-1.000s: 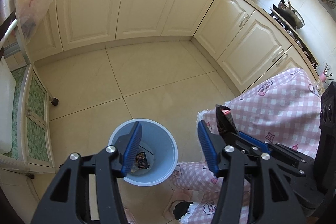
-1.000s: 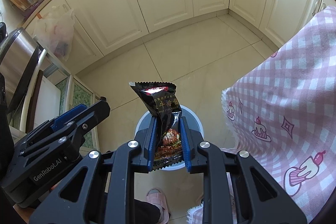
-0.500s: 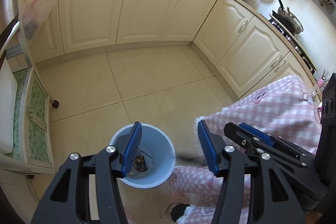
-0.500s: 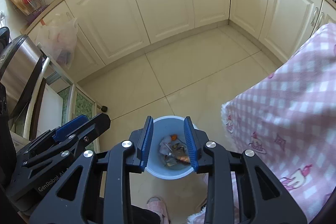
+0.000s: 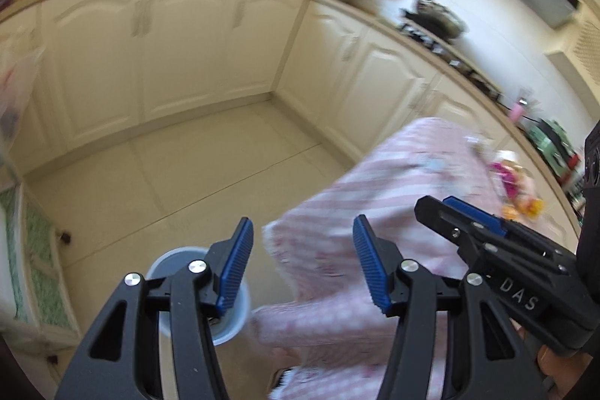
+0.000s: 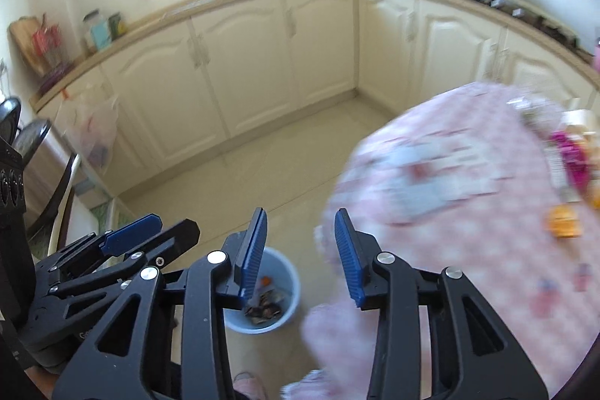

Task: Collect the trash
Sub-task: 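Move both open tools back over the table, then grasp the clear bottle with yellow wrapper and pink band with the right tool, then carry the yellow-wrapped bottle over the blue bin and open the right tool, then move both open tools back over the table, then grasp the white-green label strip with the left tool while the right tool grasps the magenta wrapper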

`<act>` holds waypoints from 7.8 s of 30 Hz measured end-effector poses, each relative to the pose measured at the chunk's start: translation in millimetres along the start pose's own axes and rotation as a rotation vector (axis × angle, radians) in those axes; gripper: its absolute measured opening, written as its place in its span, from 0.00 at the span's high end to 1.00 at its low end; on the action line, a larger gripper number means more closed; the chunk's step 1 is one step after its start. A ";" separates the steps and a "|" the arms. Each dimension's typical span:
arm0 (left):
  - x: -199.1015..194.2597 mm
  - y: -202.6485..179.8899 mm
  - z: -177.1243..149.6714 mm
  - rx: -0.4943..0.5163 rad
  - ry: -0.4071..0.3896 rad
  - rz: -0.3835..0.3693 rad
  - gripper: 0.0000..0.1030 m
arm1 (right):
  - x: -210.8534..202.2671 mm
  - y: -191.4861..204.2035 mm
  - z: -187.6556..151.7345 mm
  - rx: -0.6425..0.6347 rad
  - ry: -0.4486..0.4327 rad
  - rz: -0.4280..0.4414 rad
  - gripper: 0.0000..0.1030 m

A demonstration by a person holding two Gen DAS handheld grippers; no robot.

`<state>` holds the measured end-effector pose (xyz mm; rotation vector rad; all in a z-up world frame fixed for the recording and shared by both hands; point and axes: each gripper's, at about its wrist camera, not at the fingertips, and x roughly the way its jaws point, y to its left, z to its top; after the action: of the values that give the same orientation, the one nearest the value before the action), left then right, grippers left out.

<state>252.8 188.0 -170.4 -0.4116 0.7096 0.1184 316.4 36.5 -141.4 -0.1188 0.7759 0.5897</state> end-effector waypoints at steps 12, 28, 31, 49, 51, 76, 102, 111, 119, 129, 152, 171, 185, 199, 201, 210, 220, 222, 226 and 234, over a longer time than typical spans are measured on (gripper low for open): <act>14.5 -197.9 -7.8 0.291 0.069 -0.208 0.41 | -92.4 -143.0 -23.0 0.134 -0.100 -0.223 0.63; 106.8 -282.4 -20.9 0.398 0.222 -0.179 0.42 | -95.7 -247.8 -60.3 0.267 -0.043 -0.285 0.54; 114.8 -287.6 -18.7 0.410 0.221 -0.164 0.62 | -91.9 -254.3 -60.9 0.285 -0.032 -0.282 0.51; 121.6 -278.0 27.9 0.315 0.096 -0.149 0.63 | -68.6 -316.0 -21.0 0.358 -0.081 -0.335 0.31; 122.9 -279.6 29.2 0.310 0.097 -0.160 0.63 | -60.9 -322.9 -17.2 0.365 -0.068 -0.316 0.30; 70.0 -268.6 21.3 0.307 0.058 -0.195 0.62 | -87.6 -264.4 -21.5 0.249 -0.065 -0.248 0.95; -44.2 -128.2 10.1 0.214 -0.092 -0.064 0.62 | -97.7 -89.3 -7.0 0.085 -0.121 -0.066 0.94; -51.3 -45.8 -2.6 0.158 -0.100 0.078 0.62 | -59.7 -8.3 -9.2 0.012 -0.082 0.046 0.95; -21.1 35.8 -17.8 0.048 -0.018 0.138 0.63 | 1.9 49.3 -18.5 -0.034 0.016 0.123 0.94; 31.7 97.8 -29.9 -0.031 0.075 0.191 0.59 | 69.5 80.6 -24.0 -0.052 0.108 0.151 0.95; 58.9 143.6 -28.6 -0.132 0.099 0.226 0.36 | 133.9 97.1 -32.9 -0.041 0.210 0.144 0.94; 27.6 94.2 -4.3 -0.085 0.037 0.163 0.36 | 76.1 60.6 -10.0 -0.022 0.096 0.076 0.78; -1.6 -101.5 19.7 0.171 -0.018 -0.062 0.36 | -57.1 -77.2 -1.1 0.085 -0.092 -0.076 0.70; 84.2 -267.2 24.1 0.339 0.137 -0.179 0.36 | -91.7 -243.0 -16.7 0.229 -0.117 -0.266 0.66; 99.5 -281.7 24.4 0.362 0.155 -0.175 0.36 | -87.8 -261.8 -16.3 0.247 -0.108 -0.269 0.65; 166.1 -315.6 23.4 0.397 0.240 -0.139 0.53 | -77.2 -298.3 -14.8 0.298 -0.095 -0.252 0.59; 163.2 -300.2 28.0 0.406 0.227 -0.129 0.96 | -63.8 -282.5 -4.1 0.270 -0.081 -0.242 0.52; 156.7 -288.9 32.1 0.387 0.216 -0.135 0.96 | -59.0 -276.7 0.8 0.265 -0.077 -0.228 0.49; 144.2 -265.8 39.6 0.356 0.182 -0.118 0.96 | -44.7 -264.1 10.7 0.255 -0.060 -0.211 0.42; 131.7 -227.1 63.0 0.292 0.121 -0.082 0.96 | 0.4 -256.2 28.7 0.285 0.010 -0.221 0.40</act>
<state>445.9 1.9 -139.4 -0.1681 0.8142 -0.0883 473.4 -167.9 -149.4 0.0543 0.8359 0.2653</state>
